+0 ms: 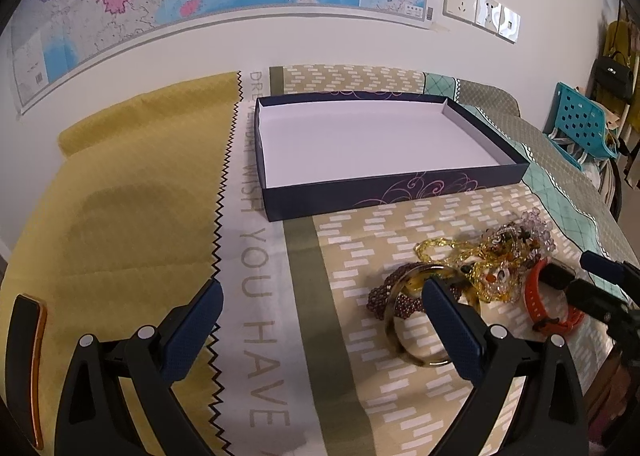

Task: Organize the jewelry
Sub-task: 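Grasp the tortoiseshell bangle with the left gripper while the right gripper grasps the red watch band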

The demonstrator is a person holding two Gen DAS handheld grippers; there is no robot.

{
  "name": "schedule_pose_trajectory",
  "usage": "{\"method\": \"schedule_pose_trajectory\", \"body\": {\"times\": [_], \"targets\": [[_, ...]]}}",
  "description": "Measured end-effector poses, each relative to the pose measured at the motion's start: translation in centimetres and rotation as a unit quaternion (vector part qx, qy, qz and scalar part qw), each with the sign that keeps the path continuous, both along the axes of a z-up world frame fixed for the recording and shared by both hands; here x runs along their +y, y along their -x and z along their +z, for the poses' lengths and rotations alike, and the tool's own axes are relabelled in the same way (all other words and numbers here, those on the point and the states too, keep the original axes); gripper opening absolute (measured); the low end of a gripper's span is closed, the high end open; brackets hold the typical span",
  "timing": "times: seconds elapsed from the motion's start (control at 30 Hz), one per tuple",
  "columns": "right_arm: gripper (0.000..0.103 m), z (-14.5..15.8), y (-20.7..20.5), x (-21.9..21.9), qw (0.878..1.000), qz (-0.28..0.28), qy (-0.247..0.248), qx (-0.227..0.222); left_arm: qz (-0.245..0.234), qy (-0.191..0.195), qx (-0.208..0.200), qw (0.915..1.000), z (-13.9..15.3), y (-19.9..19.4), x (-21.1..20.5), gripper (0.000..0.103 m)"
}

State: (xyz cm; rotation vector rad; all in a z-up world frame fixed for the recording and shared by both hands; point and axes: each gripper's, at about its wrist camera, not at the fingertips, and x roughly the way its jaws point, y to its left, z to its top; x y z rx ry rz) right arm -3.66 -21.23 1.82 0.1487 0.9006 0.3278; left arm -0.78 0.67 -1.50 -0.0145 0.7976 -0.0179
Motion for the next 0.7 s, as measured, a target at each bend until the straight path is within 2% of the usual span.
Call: {"method": "schedule_pose_trajectory", "body": {"times": [0.17, 0.27, 0.33, 0.37, 0.47, 0.5, 0.57, 0.67, 0.7], "targets": [[0.066, -0.9, 0.6, -1.1, 0.999, 0.001, -0.021, 0.032, -0.012, -0.001, 0.001, 0.9999, -0.2, 0.1, -0.1, 0.096], [0.049, -1.0, 0.7, -1.1, 0.999, 0.011, -0.024, 0.034, -0.025, -0.002, 0.002, 0.9997, -0.2, 0.1, -0.4, 0.096], [0.03, -1.2, 0.6, -1.0, 0.999, 0.018, -0.018, 0.039, -0.038, 0.0, 0.004, 0.9993, -0.2, 0.2, -0.5, 0.092], [0.027, -1.2, 0.6, -0.9, 0.999, 0.02, -0.012, 0.037, -0.046, 0.001, 0.005, 0.9989, -0.2, 0.2, -0.6, 0.09], [0.016, -1.1, 0.3, -1.1, 0.999, 0.029, -0.008, 0.035, -0.069, 0.002, 0.011, 0.9976, -0.3, 0.3, -0.9, 0.08], [0.012, -1.0, 0.1, -1.2, 0.999, 0.03, -0.008, 0.033, -0.076, 0.004, 0.014, 0.997, -0.3, 0.3, -1.0, 0.073], [0.011, -0.9, -0.4, -1.3, 0.999, 0.034, -0.002, 0.029, -0.096, 0.012, 0.021, 0.9951, -0.4, 0.3, -1.2, 0.064], [0.012, -0.9, -0.9, -1.7, 0.999, 0.032, -0.001, 0.034, -0.115, 0.02, 0.037, 0.9925, -0.6, 0.4, -1.4, 0.047], [0.015, -1.0, -0.9, -1.9, 0.999, 0.029, -0.005, 0.037, -0.121, 0.027, 0.043, 0.9913, -0.8, 0.4, -1.4, 0.037]]}}
